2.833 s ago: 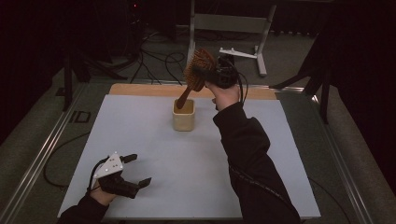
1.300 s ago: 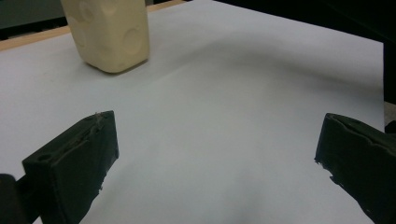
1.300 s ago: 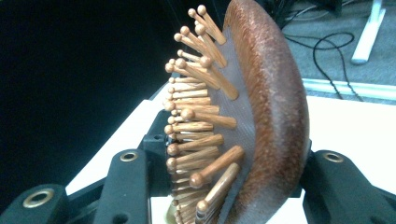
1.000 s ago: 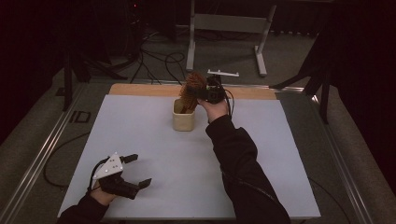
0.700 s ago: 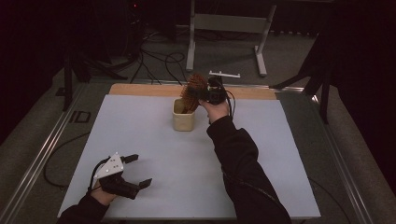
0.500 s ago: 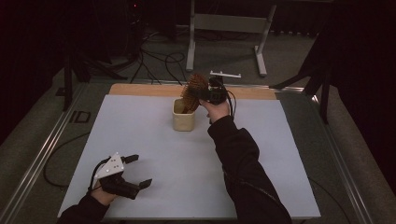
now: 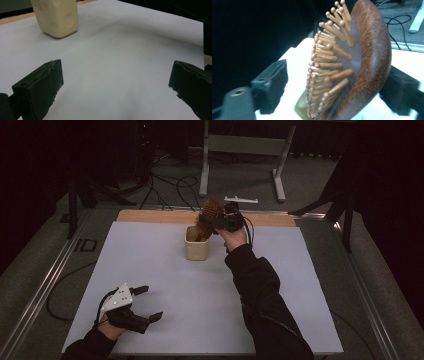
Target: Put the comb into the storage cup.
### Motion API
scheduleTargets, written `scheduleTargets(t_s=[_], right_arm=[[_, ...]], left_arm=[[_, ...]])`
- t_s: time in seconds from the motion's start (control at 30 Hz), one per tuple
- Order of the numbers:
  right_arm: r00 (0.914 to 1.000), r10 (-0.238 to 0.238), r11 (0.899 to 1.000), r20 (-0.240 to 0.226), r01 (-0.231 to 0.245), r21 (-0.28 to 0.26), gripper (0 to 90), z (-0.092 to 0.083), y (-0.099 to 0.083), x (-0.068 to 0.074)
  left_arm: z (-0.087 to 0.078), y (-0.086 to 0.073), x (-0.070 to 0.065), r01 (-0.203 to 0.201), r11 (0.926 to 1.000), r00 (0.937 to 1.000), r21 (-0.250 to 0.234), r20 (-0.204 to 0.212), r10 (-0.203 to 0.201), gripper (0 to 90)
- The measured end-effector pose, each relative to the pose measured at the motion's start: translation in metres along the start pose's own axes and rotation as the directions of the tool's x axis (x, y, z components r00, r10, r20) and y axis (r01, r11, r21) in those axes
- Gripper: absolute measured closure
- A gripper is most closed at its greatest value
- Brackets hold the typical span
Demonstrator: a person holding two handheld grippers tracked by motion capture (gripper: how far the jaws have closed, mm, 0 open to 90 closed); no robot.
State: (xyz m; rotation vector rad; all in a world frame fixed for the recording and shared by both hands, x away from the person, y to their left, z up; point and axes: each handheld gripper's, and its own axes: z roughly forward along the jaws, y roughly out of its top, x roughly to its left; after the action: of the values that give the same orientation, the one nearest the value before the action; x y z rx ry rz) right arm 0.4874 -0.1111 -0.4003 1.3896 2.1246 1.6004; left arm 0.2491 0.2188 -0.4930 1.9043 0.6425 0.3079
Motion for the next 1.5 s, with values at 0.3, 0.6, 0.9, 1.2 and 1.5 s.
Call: scheduleTargets(t_s=[0.3,0.6,0.9,1.2,1.5], right_arm=[[0.9976,-0.069,0.997,0.010,0.069,0.022,11.1,-0.005,-0.005,-0.001],[0.9900,-0.141,0.988,0.004,0.141,0.061,9.2,-0.010,-0.016,-0.001],[0.9862,-0.164,0.984,0.019,0.163,0.070,9.2,-0.016,-0.019,-0.009],[0.9847,-0.174,0.982,-0.004,0.174,0.074,9.2,-0.023,-0.025,-0.014],[0.9817,-0.190,0.978,-0.013,0.190,0.087,9.2,-0.029,-0.034,-0.012]], left_arm=[[0.000,0.000,-0.001,-0.002,1.0000,1.0000,0.000,0.003,0.002,0.0],[0.001,0.002,-0.001,-0.001,1.0000,1.0000,-0.001,0.001,0.001,0.0],[0.005,0.003,0.002,0.011,0.9999,0.9999,-0.007,0.003,-0.011,0.0],[0.005,0.002,0.001,0.006,1.0000,1.0000,-0.002,0.005,-0.006,0.0],[0.004,0.001,0.000,0.005,1.0000,1.0000,-0.001,0.005,-0.005,0.0]])
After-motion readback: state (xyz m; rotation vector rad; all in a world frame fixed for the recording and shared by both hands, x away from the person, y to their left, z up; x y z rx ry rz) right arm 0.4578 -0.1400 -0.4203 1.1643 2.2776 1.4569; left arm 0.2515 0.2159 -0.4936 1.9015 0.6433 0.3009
